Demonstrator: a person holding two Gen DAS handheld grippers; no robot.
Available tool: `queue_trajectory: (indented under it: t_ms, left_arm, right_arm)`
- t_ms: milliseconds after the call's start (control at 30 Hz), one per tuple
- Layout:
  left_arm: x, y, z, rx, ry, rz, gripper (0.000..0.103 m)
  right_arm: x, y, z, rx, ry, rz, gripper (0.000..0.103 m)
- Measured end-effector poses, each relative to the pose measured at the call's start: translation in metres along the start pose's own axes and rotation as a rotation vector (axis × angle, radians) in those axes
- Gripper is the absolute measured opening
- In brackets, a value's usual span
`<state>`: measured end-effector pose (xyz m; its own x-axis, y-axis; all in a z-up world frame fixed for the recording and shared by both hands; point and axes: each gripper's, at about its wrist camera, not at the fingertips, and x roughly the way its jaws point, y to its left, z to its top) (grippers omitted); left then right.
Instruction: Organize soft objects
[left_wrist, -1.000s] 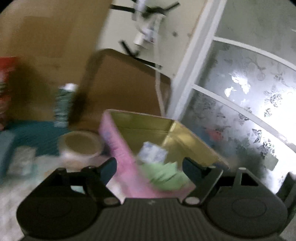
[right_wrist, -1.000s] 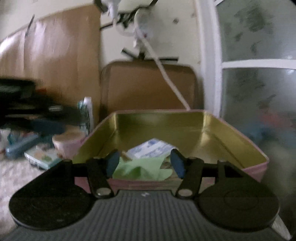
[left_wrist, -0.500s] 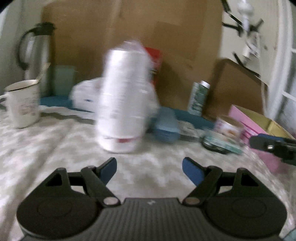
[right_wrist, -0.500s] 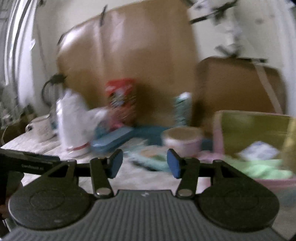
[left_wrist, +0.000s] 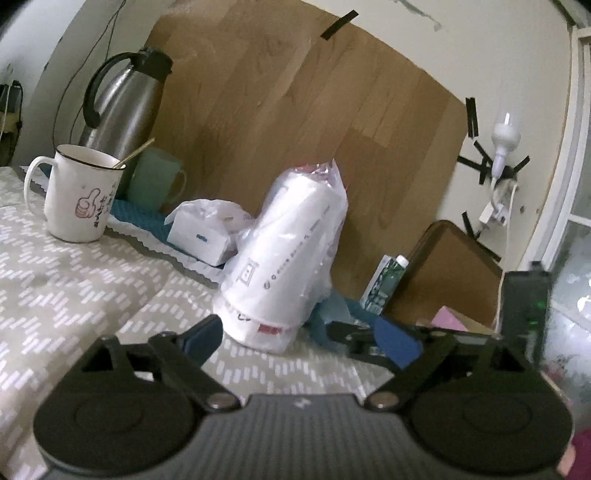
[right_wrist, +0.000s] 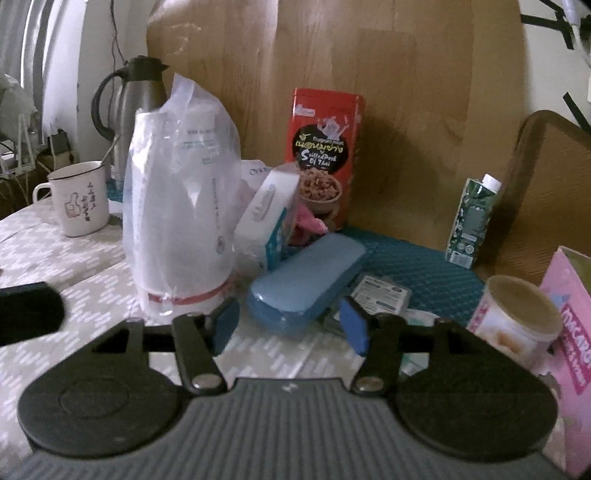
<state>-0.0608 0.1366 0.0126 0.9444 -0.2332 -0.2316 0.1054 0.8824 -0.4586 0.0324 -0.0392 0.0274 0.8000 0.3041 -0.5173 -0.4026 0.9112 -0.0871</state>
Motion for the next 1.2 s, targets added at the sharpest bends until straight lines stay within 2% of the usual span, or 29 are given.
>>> queue_trajectory:
  t_ms: [400,467,533,667,933,1067,1200]
  left_arm:
    - [-0.002,0.002,-0.002,-0.003,-0.018,-0.050,0.094]
    - [-0.002,0.003,-0.002,-0.007,-0.019,-0.052,0.095]
    - [-0.002,0.003,-0.002,-0.008,-0.018,-0.053,0.095]
    - [-0.001,0.002,-0.002,-0.004,-0.013,-0.050,0.095]
    - [0.002,0.002,-0.001,-0.004,0.006,-0.040,0.096]
    - [0.005,0.000,-0.002,0.006,0.031,-0.037,0.096]
    - [0.012,-0.003,-0.003,0.020,0.081,-0.048,0.097]
  right_arm:
    - [0.039,0.023,0.002,-0.017,0.069,-0.109,0.073]
    - [0.043,0.022,0.003,-0.013,0.086,-0.114,0.071]
    - [0.044,0.019,0.002,0.002,0.095,-0.117,0.060]
    - [0.040,0.013,-0.001,0.019,0.089,-0.116,0.058]
    - [0.006,0.015,-0.018,-0.003,0.080,-0.034,0.056]
    - [-0.029,0.016,-0.035,-0.057,0.062,0.052,0.056]
    - [-0.065,0.004,-0.056,-0.104,0.059,0.184,0.056]
